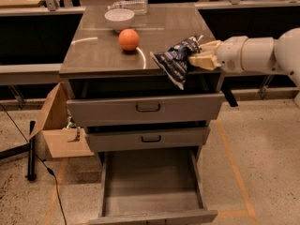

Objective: Pick blue chip bag from bottom drawer and place on counter

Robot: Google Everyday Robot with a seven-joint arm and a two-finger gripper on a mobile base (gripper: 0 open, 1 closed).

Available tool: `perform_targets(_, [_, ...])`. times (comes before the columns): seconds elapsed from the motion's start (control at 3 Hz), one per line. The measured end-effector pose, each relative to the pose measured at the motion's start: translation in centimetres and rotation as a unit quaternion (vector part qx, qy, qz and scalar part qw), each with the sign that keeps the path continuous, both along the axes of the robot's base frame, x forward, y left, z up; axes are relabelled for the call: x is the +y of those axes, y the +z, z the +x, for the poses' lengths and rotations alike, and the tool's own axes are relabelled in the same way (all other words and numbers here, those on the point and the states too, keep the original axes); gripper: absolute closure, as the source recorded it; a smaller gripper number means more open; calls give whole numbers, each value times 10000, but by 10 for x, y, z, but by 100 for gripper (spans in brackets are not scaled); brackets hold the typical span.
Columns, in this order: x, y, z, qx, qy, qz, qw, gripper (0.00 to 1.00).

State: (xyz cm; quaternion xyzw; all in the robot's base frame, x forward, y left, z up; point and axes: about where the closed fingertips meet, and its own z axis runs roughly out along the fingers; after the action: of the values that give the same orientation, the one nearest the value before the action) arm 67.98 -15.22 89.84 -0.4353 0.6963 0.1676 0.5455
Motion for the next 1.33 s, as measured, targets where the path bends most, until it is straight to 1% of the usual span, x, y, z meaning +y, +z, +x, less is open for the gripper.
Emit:
perform_targets(0.33, [6,18,25,-2,70,-73,9999,100])
perform_targets(0.67, [18,16,57,28,224,-134,9997,100])
perform_targets(1.0, [35,5,92,-47,252,-165,9995,87])
perform_targets(1.33, [41,-2,135,-323,57,-140,9994,54])
